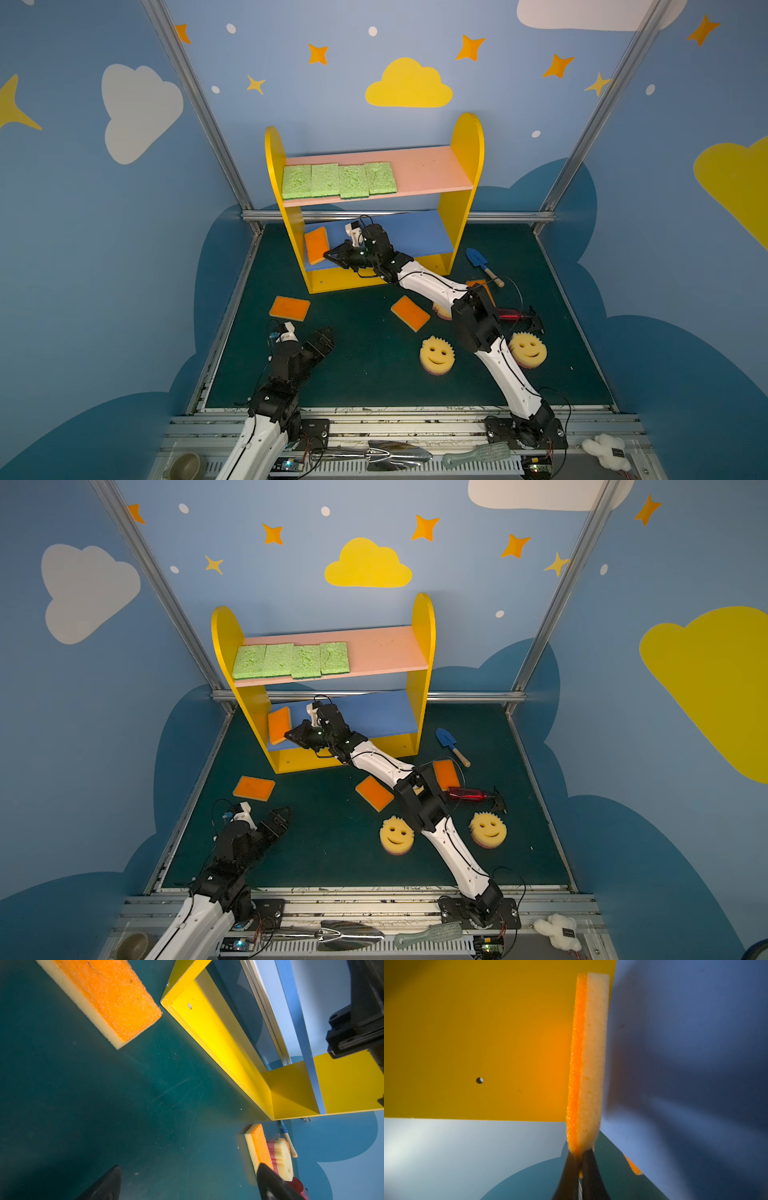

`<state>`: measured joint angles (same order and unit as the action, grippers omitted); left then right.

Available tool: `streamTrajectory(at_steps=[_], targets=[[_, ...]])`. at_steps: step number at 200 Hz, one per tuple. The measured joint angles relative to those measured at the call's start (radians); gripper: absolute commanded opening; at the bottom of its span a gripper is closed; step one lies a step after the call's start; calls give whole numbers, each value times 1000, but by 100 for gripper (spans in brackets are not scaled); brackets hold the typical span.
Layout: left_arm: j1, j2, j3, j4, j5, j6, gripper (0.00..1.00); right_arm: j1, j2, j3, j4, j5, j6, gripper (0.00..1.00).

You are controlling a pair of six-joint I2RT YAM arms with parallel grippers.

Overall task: Place and organize the cleaning sponges onto the shelf
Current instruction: 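Carry the orange sponge with the right gripper into the blue lower shelf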

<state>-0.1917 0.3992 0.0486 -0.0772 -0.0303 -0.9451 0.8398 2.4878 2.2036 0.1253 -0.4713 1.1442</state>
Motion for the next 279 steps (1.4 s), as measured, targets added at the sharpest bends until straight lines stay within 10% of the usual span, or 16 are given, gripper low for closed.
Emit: streamTrajectory(at_steps=[130,188,279], targets=[[0,6,0,2,0,0,99,13,100,134,-3,8,49,5],[0,7,0,2,0,-1,100,16,101,134,-3,-4,52,47],[0,3,0,2,23,-3,99,27,77,96,-12,-28,-10,63]])
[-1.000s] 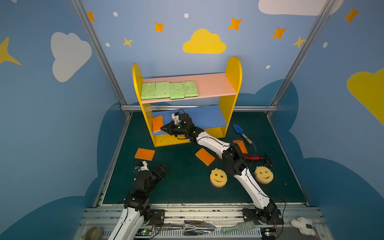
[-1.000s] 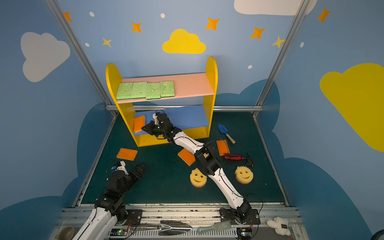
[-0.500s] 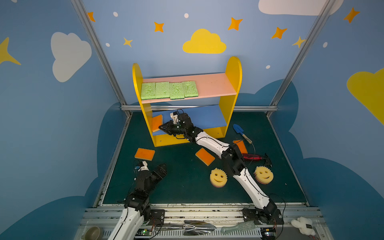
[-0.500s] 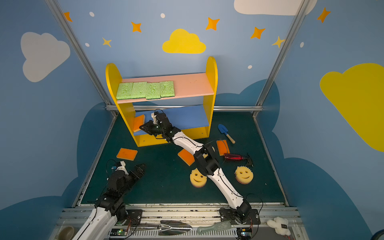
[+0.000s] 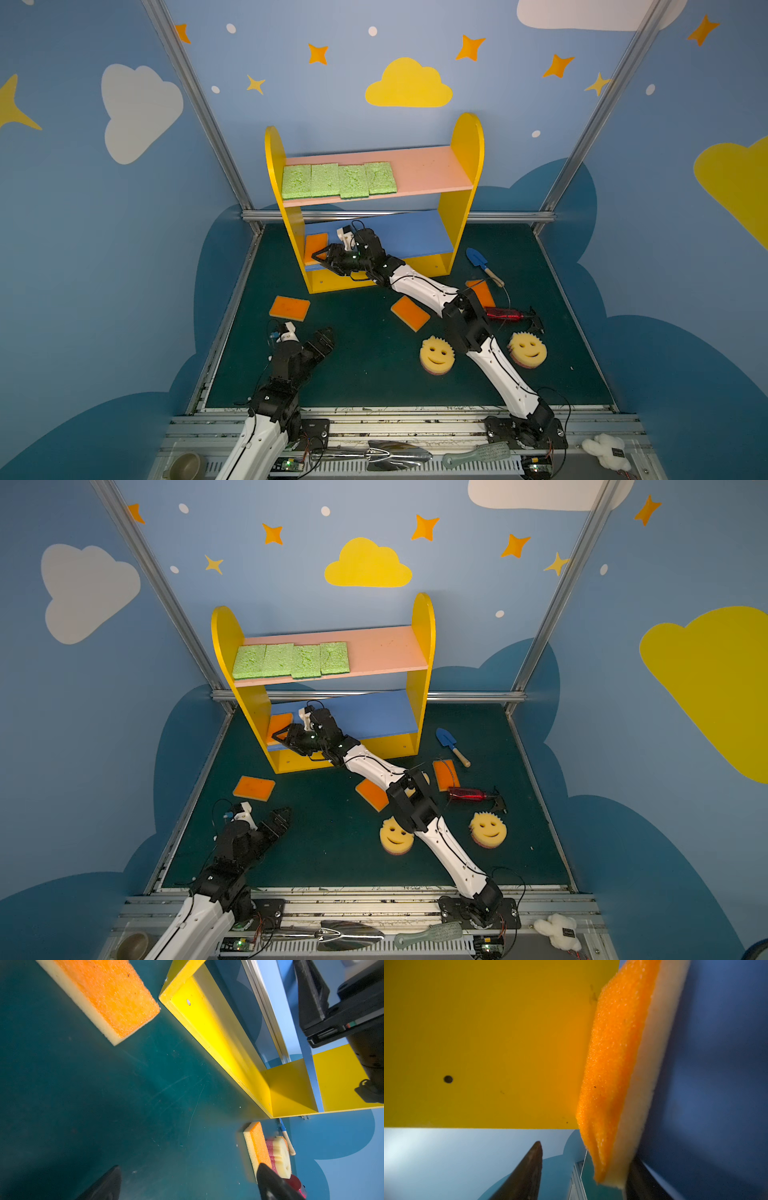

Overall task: Place and organize the cleaning sponges onto the shelf
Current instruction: 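Carry the orange sponge with the right gripper into the blue lower shelf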

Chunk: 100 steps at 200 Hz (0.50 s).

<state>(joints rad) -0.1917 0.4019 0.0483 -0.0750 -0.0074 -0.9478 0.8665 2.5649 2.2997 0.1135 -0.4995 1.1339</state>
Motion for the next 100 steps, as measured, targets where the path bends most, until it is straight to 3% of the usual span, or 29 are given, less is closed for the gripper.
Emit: streamTrajectory(at_steps=[100], targets=[[0,75,2,25,51,10,100,2,-48,82,-330,33,-267,76]])
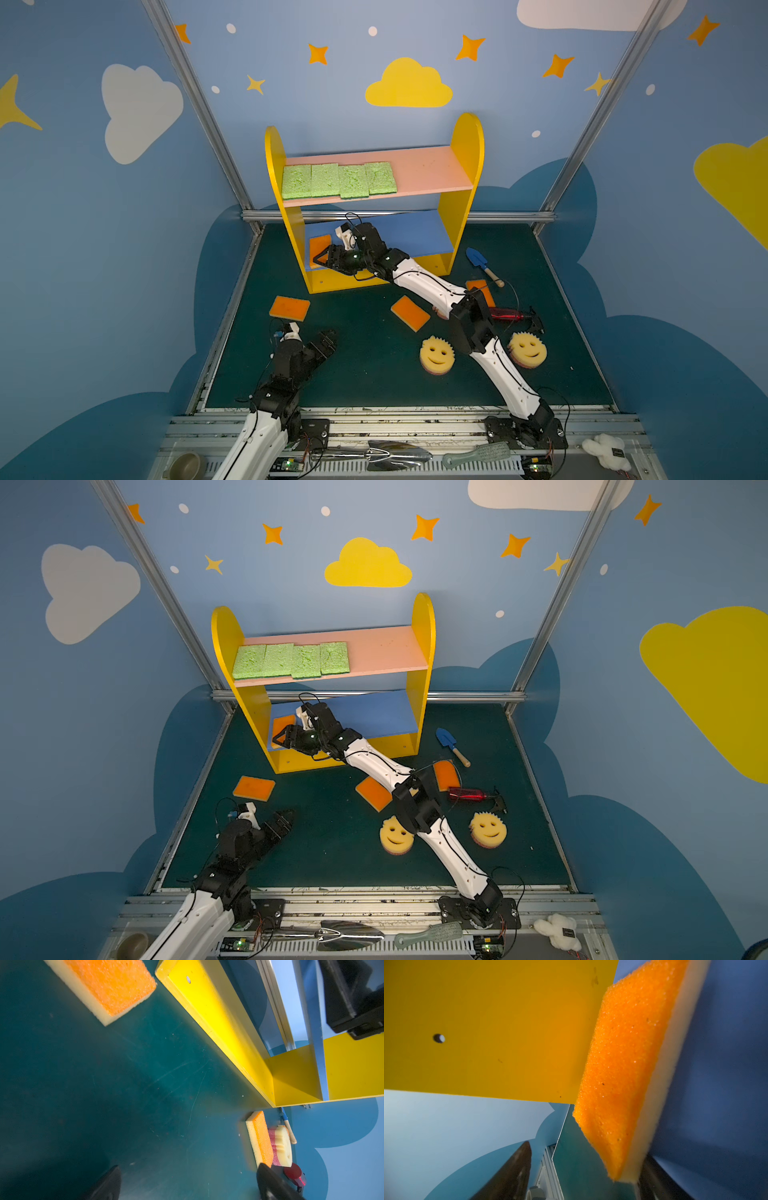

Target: Place and organize the cleaning sponges onto the shelf

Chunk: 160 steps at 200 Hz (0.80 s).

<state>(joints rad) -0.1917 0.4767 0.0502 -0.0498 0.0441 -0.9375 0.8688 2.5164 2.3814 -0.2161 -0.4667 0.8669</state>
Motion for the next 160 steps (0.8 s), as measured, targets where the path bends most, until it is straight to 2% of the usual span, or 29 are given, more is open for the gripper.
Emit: streamTrajectory(at_steps=[65,118,132,151,160], targets=[[0,70,17,31,11,5,100,7,-29,2,-150,76,-133,78],[0,103,26,53,17,11,99,6,-49,-27,-192,101,-174,77],[0,106,26,55,18,12,99,3,-67,-51,-188,100,-173,74],[0,104,26,55,20,13,100,-2,-98,-103,-159,90,-159,63],[0,99,26,54,20,14,100,-3,-116,-137,-134,83,-148,61]])
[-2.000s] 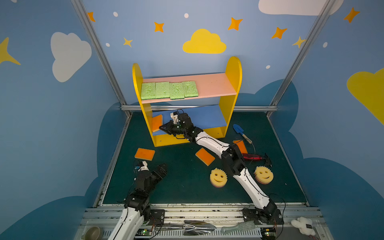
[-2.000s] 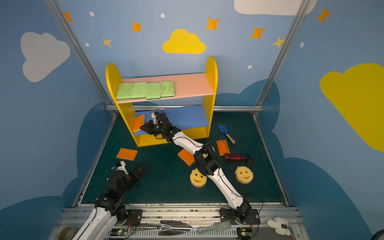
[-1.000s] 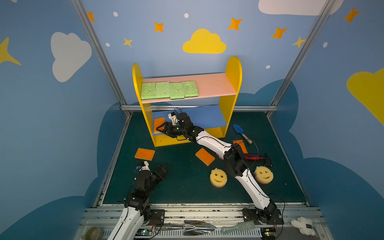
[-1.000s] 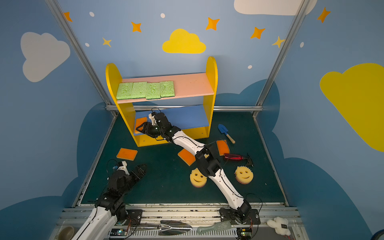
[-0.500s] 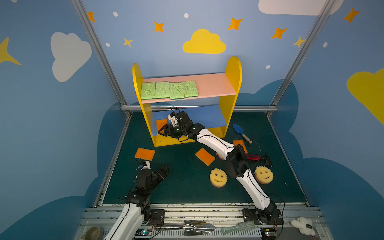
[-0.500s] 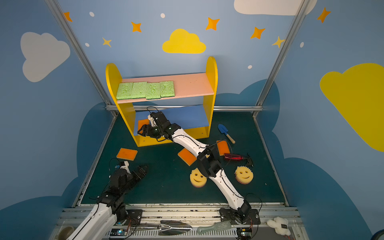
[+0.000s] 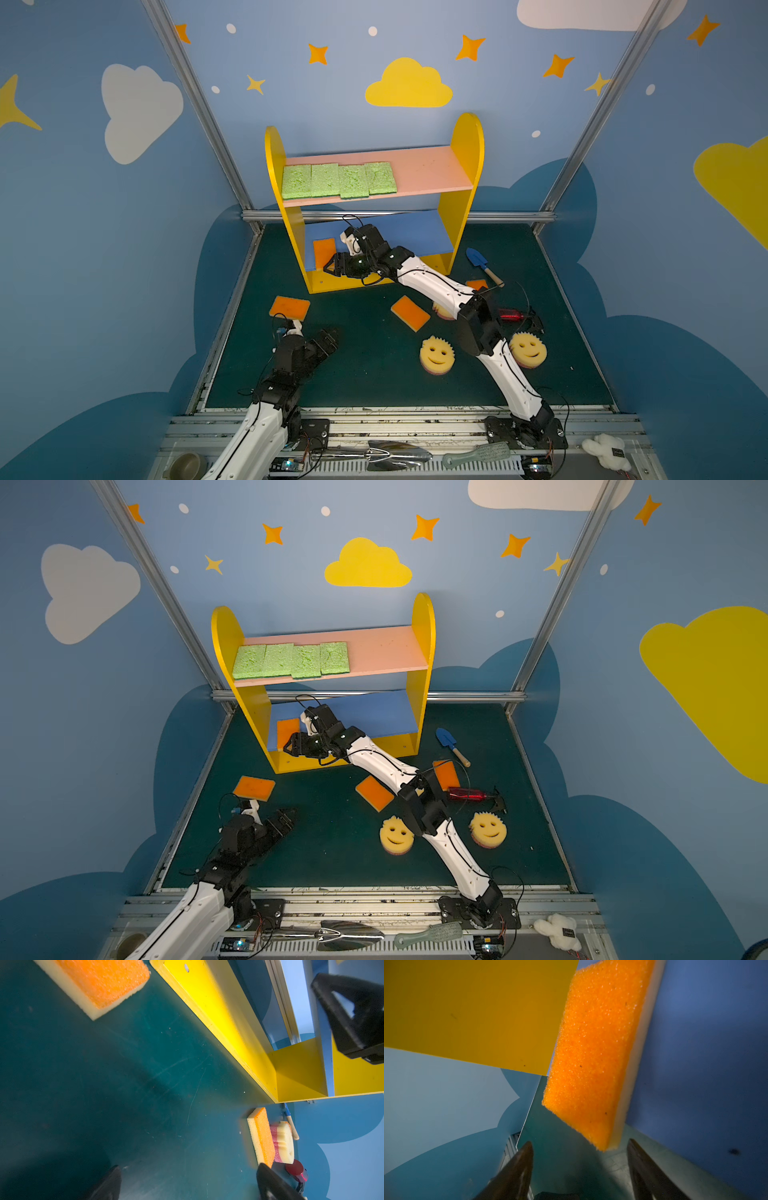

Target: Place and organize the cleaning sponges onto the shelf

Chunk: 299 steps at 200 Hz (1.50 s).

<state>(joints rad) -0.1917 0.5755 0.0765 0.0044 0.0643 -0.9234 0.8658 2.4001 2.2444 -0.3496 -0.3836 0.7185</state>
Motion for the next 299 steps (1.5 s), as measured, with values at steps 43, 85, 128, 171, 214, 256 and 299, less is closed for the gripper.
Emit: streamTrajectory(at_steps=[43,85,128,171,214,256,299], targets=[[0,-14,0,0,0,0,100,-11,-72,-116,72,-17,33,59],[0,-12,0,1,0,0,99,-22,-130,-191,113,-24,51,29],[0,-9,0,4,0,0,99,-44,-130,-186,145,-37,77,8],[0,-8,0,4,-4,0,99,-60,-85,-116,169,-68,117,0],[0,-8,0,5,-10,1,99,-66,-23,-67,169,-74,139,0],[0,12,0,23,-12,3,99,-66,14,-21,158,-79,145,0],[0,32,0,37,-12,2,100,-66,75,77,156,-95,164,0]])
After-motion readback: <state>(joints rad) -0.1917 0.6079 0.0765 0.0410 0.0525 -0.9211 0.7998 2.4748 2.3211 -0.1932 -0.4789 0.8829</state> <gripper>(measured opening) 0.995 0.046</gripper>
